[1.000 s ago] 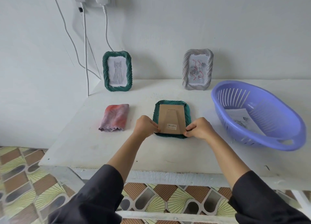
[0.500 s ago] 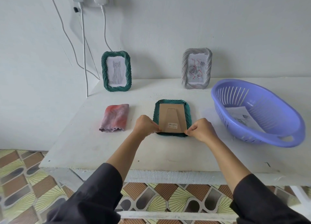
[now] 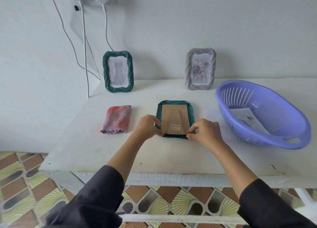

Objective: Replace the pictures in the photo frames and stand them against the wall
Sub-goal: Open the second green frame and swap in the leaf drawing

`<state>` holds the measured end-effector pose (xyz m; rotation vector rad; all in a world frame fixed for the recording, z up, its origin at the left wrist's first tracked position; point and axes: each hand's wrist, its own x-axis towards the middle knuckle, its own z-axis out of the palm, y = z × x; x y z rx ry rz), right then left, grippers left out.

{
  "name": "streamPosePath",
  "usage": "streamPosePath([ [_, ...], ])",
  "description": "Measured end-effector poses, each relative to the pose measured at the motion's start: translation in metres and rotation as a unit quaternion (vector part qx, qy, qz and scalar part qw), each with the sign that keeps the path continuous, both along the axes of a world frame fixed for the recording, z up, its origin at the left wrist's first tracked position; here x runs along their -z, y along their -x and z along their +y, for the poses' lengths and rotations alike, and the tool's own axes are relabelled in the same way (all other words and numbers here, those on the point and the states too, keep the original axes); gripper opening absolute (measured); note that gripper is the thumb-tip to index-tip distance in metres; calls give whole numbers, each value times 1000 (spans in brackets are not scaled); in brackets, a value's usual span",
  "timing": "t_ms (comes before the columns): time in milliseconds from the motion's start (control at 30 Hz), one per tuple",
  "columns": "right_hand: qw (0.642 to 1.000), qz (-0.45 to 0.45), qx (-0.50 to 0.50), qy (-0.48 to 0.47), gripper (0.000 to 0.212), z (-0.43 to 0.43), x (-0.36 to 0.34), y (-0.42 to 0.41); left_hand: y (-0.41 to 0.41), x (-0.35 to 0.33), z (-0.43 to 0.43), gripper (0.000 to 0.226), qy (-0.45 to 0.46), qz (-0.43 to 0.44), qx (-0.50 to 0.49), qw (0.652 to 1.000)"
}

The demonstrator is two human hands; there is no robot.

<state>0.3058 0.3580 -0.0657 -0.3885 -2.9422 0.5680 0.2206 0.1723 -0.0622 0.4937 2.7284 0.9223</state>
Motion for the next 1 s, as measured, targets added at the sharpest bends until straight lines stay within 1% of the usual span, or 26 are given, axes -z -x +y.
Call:
streamPosePath([
  [133, 997, 29, -59, -42, 12, 1, 3, 3, 4, -1, 3, 24, 43, 36, 57, 997],
  [300, 987, 23, -124, -101, 21, 3, 8, 5, 7, -2, 2, 20, 97, 64, 122, 986],
  [467, 971, 6, -170, -171, 28, 4, 11, 6, 7, -3, -5, 21, 96, 79, 158, 980],
  [567, 963, 6, -184, -199, 28, 2, 10, 5, 6, -1, -6, 19, 89, 95, 163, 978],
  [667, 964, 7, -176, -198, 27, 2, 7, 5, 9, -2, -6, 18, 71, 88, 158, 981],
  [800, 981, 23, -132, -141, 23, 6, 2, 6, 9, 0, -5, 14, 17, 79, 140, 987],
  [833, 984, 25, -114, -133, 25, 6, 1, 5, 9, 2, -6, 16, 7, 78, 137, 987],
  [900, 987, 12, -80, -139, 30, 7, 1, 3, 8, 4, -6, 27, -3, 72, 130, 989],
  [1000, 991, 0, -57, -125, 30, 4, 3, 3, 11, 6, -6, 40, -11, 58, 115, 992],
])
